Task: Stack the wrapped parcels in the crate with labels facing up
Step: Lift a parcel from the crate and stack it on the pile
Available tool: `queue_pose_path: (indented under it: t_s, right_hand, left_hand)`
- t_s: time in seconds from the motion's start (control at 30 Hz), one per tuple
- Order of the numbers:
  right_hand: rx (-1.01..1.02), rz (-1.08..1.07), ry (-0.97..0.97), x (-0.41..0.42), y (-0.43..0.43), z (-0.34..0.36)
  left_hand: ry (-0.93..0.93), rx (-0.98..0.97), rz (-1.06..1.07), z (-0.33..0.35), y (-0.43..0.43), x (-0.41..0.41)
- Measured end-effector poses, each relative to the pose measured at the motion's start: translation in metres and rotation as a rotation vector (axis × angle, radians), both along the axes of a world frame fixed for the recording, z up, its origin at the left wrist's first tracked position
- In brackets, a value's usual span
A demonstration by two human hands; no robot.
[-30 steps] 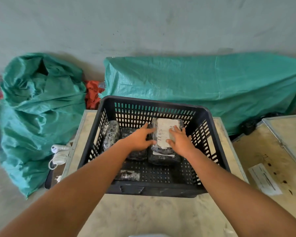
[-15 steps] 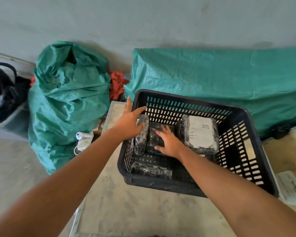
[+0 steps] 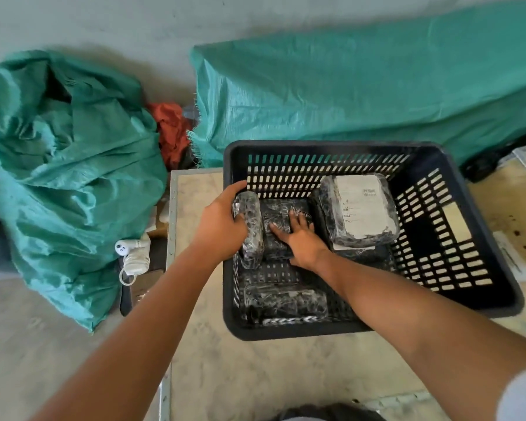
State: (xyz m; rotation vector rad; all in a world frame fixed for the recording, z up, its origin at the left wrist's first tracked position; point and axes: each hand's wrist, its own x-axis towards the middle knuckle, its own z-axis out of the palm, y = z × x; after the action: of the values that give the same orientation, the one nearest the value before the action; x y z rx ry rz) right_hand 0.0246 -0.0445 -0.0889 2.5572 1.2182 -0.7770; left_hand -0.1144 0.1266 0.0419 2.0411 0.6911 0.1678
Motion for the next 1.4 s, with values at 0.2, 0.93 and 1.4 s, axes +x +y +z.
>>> queue_pose_path:
  t_s: [0.2,0.93,1.4]
  right_hand:
    - [0.156,-0.007,0.071,0.023,0.008,0.050]
    - [0.877,-0.172,0.534,0.074,-0.048,0.136]
    - [1.016,-0.310,0.746,0.103,-0.108,0.231]
  left_hand:
    - [-0.003,-0.035,0.023,0.001,-0.001,-0.001]
    - [0.284,0.573,0.095,0.014,-0.022,0.003]
    - [-0.221,-0.074,-0.396,0.058,-0.078,0.038]
